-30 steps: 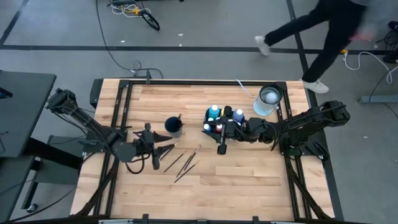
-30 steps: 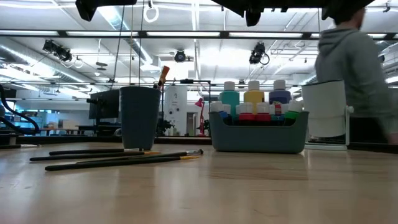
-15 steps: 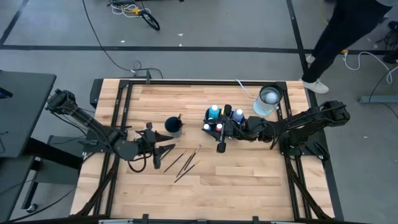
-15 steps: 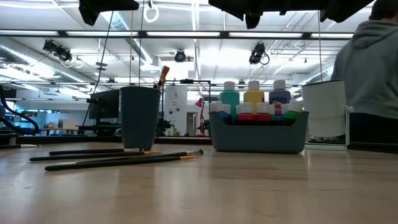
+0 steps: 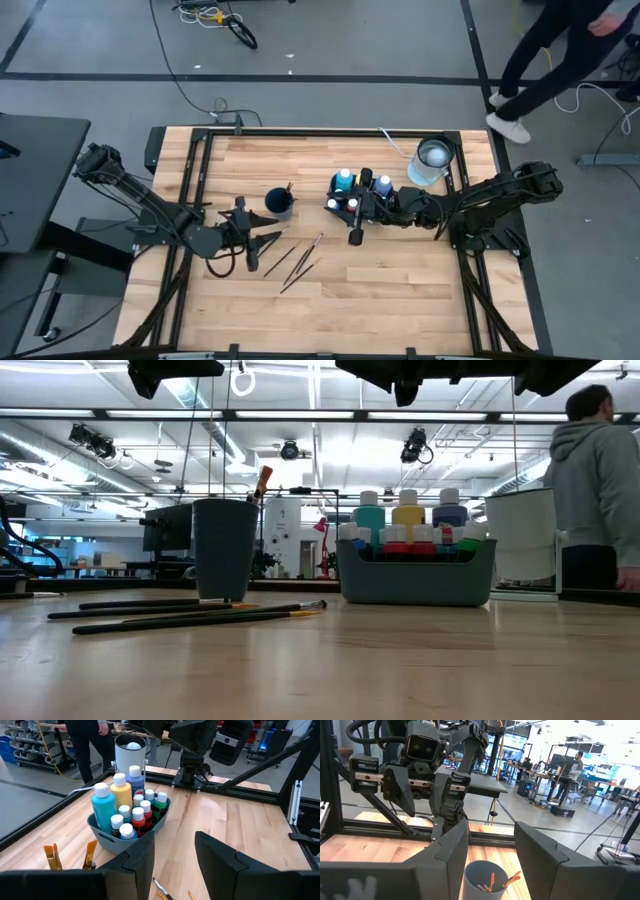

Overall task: Pick & Place Paint Supplies
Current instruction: Put the silver paintbrush into the blue cup

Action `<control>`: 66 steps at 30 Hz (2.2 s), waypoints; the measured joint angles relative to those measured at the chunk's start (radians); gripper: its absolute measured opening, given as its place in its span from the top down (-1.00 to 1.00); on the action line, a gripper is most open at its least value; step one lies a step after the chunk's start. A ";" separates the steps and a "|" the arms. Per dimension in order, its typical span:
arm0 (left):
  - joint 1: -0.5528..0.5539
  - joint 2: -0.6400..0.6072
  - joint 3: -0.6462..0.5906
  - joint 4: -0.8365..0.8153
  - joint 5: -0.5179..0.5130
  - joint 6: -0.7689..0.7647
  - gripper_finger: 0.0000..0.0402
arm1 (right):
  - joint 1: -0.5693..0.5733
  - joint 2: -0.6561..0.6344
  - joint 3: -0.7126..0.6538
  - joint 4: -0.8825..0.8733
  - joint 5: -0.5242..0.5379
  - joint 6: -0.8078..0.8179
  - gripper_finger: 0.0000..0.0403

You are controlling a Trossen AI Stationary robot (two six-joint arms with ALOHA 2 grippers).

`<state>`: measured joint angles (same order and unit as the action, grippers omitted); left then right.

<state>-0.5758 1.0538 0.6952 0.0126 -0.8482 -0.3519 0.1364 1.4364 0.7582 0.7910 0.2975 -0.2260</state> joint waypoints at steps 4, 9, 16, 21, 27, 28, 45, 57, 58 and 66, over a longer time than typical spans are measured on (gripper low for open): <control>0.000 0.000 0.000 0.000 0.000 -0.002 0.25 | 0.000 0.000 0.000 0.000 0.000 0.000 0.18; 0.000 0.000 0.000 -0.083 0.075 -0.109 0.25 | 0.000 0.000 0.000 0.000 0.000 0.000 0.18; 0.008 0.005 0.000 -0.289 0.272 -0.328 0.25 | 0.000 0.000 0.000 0.000 -0.001 0.006 0.18; 0.008 0.060 0.001 -0.389 0.270 -0.443 0.25 | 0.000 0.000 0.000 0.000 -0.002 0.009 0.18; 0.003 0.123 0.000 -0.470 0.327 -0.592 0.25 | 0.000 0.000 0.000 -0.004 -0.002 0.009 0.18; 0.003 0.128 0.000 -0.481 0.346 -0.621 0.25 | 0.001 0.000 0.000 -0.006 -0.002 0.010 0.18; 0.012 0.126 -0.089 -0.574 0.235 -0.774 0.25 | 0.001 0.000 0.000 -0.053 -0.206 0.095 0.18; 0.098 0.133 -0.112 -0.988 0.347 -1.091 0.25 | 0.001 0.000 0.000 -0.044 -0.207 0.088 0.18; 0.112 0.141 -0.112 -1.003 0.361 -1.101 0.25 | 0.001 0.000 0.000 -0.043 -0.207 0.087 0.18; 0.230 0.226 -0.112 -1.041 0.448 -1.064 0.25 | 0.001 0.000 0.000 -0.043 -0.208 0.087 0.18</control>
<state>-0.3456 1.2796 0.5835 -1.0279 -0.4007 -1.4158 0.1371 1.4361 0.7582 0.7479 0.0898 -0.1387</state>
